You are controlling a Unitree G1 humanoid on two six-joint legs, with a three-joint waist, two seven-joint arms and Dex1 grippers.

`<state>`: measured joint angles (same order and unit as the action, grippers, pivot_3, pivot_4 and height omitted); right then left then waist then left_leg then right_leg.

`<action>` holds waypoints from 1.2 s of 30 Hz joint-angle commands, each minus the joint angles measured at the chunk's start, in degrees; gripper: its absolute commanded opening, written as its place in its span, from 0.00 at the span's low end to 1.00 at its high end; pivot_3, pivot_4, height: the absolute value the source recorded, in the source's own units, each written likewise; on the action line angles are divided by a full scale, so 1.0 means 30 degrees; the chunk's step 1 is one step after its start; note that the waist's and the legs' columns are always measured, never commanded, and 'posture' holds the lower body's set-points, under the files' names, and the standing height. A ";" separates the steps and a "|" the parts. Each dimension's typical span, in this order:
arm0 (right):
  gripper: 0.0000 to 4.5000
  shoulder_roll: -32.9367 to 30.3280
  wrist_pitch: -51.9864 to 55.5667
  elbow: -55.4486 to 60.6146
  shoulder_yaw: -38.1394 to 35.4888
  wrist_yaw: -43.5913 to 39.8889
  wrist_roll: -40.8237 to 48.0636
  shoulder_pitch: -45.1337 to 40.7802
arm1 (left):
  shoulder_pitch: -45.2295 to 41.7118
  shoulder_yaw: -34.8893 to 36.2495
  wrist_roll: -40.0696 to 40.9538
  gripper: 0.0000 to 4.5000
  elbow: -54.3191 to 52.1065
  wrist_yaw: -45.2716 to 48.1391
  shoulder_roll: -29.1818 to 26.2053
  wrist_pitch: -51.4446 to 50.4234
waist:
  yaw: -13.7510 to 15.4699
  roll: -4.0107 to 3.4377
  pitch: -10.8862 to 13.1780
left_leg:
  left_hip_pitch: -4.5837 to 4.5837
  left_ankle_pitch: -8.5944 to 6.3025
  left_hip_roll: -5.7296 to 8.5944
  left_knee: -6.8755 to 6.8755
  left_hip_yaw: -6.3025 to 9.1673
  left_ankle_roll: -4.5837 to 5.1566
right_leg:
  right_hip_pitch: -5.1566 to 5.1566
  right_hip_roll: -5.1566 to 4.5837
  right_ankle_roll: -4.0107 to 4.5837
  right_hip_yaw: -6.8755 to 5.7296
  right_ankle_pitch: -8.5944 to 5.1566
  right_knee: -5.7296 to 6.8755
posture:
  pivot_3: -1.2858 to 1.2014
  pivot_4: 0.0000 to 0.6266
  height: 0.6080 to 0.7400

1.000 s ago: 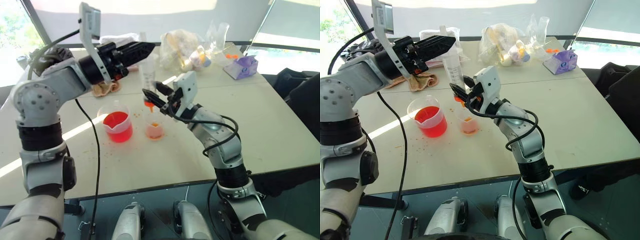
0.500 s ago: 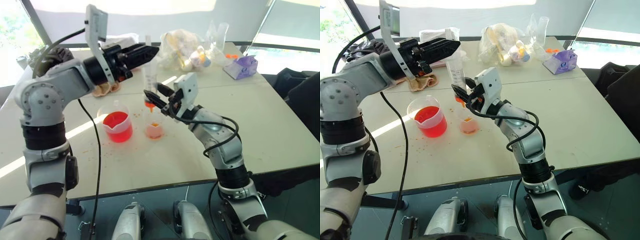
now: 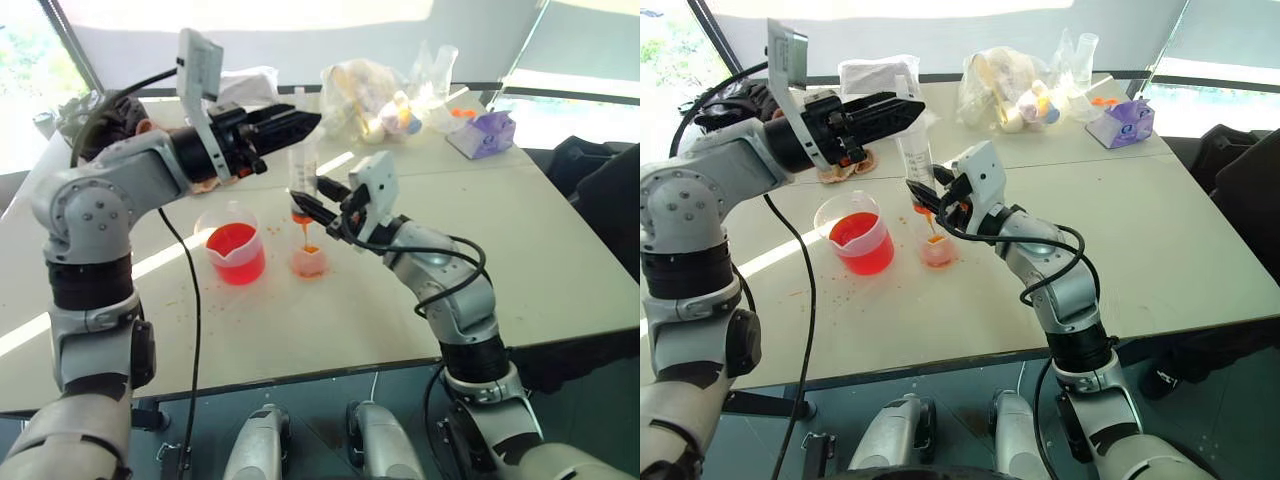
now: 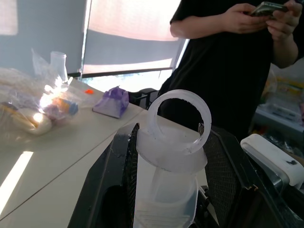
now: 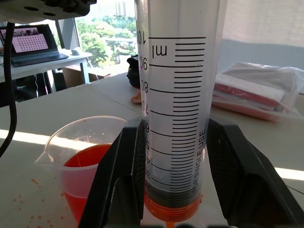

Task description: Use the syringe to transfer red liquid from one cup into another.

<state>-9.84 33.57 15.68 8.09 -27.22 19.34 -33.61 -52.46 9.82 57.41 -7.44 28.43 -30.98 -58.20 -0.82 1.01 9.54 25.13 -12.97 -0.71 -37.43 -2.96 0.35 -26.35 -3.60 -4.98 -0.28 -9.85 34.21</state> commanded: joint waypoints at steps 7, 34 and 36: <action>0.29 -0.0026 0.0916 0.2919 -0.1411 0.0406 0.1730 -0.1177 | 0.0955 -0.0435 -0.0543 0.32 -0.0436 0.0060 -0.0070 -0.0353 | 0.0013 0.0000 0.0000 | 0.0000 0.0000 0.0001 -0.0005 -0.0001 0.0001 | 0.0004 0.0000 0.0001 -0.0001 -0.0001 -0.0001 | 0.52 0.24 1.00; 0.29 -0.0577 0.2033 0.3814 -0.1813 0.0983 0.3065 -0.1360 | 0.1630 -0.0392 -0.0466 0.86 -0.1105 0.0497 -0.0198 -0.0516 | 0.0024 0.0023 0.0004 | 0.0002 0.0000 -0.0003 -0.0016 0.0003 0.0002 | 0.0003 0.0001 -0.0002 0.0002 -0.0001 0.0008 | 0.52 0.24 1.00; 0.29 -0.0626 0.2061 0.3840 -0.1808 0.0953 0.3129 -0.1303 | 0.1648 -0.0385 -0.0518 0.99 -0.1181 0.0564 -0.0230 -0.0426 | 0.0012 0.0024 0.0003 | -0.0001 0.0000 -0.0007 -0.0016 0.0009 0.0002 | 0.0011 0.0006 0.0013 -0.0003 -0.0009 0.0003 | 0.52 0.24 1.00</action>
<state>-12.12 41.45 23.59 3.69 -24.12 27.33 -36.39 -47.03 8.69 56.32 -9.61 29.80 -31.45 -59.56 -0.78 1.09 9.55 25.12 -12.97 -0.72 -37.47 -2.96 0.36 -26.33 -3.59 -4.88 -0.27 -9.91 34.22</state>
